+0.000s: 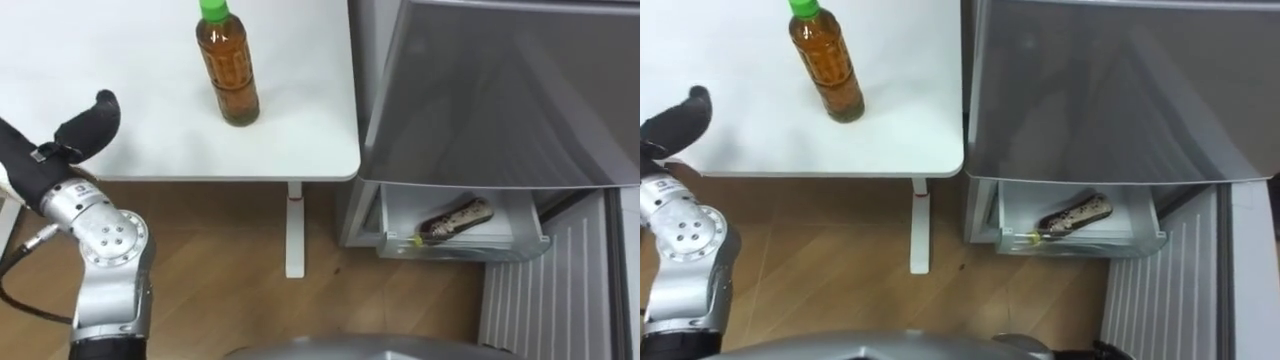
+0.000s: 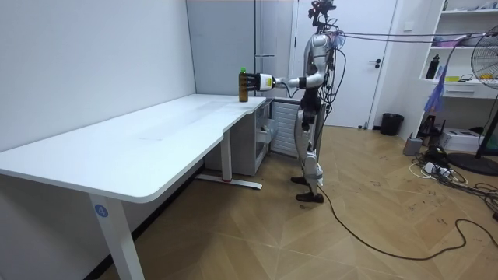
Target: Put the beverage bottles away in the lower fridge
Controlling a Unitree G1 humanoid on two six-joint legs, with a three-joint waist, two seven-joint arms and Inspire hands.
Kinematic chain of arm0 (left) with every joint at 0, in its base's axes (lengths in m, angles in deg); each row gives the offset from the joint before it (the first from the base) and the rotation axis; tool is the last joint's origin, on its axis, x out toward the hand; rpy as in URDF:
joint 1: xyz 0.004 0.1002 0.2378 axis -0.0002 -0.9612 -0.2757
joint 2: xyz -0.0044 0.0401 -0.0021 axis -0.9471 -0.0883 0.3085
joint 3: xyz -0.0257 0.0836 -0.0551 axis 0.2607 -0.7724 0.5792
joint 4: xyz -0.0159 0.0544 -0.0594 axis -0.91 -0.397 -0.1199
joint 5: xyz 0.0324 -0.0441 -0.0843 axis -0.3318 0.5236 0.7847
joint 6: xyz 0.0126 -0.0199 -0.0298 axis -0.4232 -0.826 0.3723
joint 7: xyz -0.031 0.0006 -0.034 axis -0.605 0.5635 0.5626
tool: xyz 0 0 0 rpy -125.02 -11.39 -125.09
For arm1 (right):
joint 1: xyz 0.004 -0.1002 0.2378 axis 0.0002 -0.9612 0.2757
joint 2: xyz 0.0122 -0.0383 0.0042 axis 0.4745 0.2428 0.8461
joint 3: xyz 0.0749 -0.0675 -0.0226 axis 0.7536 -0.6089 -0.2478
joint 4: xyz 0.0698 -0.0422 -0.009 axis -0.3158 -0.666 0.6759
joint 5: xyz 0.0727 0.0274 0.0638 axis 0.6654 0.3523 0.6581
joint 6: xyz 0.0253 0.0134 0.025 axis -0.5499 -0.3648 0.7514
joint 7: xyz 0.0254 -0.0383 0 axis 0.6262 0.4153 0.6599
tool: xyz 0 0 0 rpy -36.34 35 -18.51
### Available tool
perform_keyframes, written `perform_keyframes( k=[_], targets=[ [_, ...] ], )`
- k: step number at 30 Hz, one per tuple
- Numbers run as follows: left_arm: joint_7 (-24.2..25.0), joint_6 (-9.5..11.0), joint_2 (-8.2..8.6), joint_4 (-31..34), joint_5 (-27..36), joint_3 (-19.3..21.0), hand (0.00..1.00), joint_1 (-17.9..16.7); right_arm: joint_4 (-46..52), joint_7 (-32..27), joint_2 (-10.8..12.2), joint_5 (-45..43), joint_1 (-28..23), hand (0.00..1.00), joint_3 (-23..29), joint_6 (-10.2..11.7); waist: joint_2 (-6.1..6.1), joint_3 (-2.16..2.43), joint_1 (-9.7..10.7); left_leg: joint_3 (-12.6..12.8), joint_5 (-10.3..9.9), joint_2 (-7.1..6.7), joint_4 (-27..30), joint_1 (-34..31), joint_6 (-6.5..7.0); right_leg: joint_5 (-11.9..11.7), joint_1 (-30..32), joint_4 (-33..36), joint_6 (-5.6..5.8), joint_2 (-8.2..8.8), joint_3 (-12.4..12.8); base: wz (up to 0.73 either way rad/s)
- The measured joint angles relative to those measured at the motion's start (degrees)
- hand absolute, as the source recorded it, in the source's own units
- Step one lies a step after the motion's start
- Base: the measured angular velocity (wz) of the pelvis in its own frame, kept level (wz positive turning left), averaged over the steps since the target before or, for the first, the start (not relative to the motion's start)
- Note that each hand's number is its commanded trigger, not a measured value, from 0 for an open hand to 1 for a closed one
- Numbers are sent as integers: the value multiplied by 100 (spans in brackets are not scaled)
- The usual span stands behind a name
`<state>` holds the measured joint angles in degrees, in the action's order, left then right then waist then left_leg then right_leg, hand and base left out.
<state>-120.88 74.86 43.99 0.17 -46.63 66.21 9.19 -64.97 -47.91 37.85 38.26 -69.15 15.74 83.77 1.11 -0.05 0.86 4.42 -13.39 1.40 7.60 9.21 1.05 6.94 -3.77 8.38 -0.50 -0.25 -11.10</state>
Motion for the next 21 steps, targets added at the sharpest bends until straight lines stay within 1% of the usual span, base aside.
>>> perform_keyframes(
  k=[2, 4, 7, 11, 13, 14, 15, 16, 17, 21],
  targets=[
    [372, -22, 4, -1, 218, -65, 0, 0, -1, 41, 26, 15, 20, 0, 0, -1, 30, 2, 33, 7, 1, -2, 4, 4, 1, 3, -6, -9, 5, 4, 9, -2],
    [677, -58, 5, -1, 355, -171, 0, 0, -3, 87, 41, 18, 14, 0, -1, -1, 31, -11, 40, 13, 1, -2, 6, 9, 1, 3, -10, -27, 5, 2, 24, -4],
    [1118, -132, 5, -1, 412, -378, 0, 0, -8, 141, 50, 27, 19, 0, -12, 3, 35, -19, 50, 16, 0, -1, 3, 7, 1, 2, -9, -46, 6, -3, 36, -1],
    [1593, -147, 1, 3, 408, -549, 0, 5, -53, 176, 49, -71, 107, 0, -9, 12, 14, -32, 129, 17, -1, 8, -25, 0, 0, 3, 6, -48, 6, -27, 73, 0],
    [1729, -166, 0, 8, 408, -553, 0, 36, -67, 209, 47, -83, 135, 0, -4, 12, 12, -34, 183, 18, -1, 9, -28, -17, -1, 3, 29, -45, 5, -31, 79, 0],
    [1806, -167, -2, 15, 407, -553, 0, 83, -66, 211, 46, -86, 151, 0, -3, 13, 15, -29, 187, 23, -1, 9, -28, -49, 0, 2, 68, -36, 4, -34, 95, 0],
    [1839, -167, -2, 16, 407, -554, 0, 119, -67, 211, 46, -86, 159, 0, -3, 13, 22, -29, 187, 24, -1, 9, -28, -59, 0, 1, 81, -33, 3, -36, 104, -5],
    [1889, -168, -4, 15, 402, -556, 0, 163, -76, 212, 44, -86, 171, 0, 2, 18, 15, -39, 194, 37, -1, 9, -28, -56, 0, 0, 86, -31, 2, -41, 136, -6],
    [1964, -168, -4, 15, 404, -557, 0, 187, -77, 213, 43, -86, 168, 0, 14, 23, 13, -36, 198, 50, -1, 9, -28, -50, 0, 0, 87, -32, 2, -45, 152, -5],
    [2102, -171, -5, 15, 410, -574, 0, 261, -74, 320, 22, -195, 172, 0, 77, 23, 2, -37, 222, 57, -1, 12, -28, -55, 0, 0, 94, -38, 2, -48, 146, -1]
  ],
)
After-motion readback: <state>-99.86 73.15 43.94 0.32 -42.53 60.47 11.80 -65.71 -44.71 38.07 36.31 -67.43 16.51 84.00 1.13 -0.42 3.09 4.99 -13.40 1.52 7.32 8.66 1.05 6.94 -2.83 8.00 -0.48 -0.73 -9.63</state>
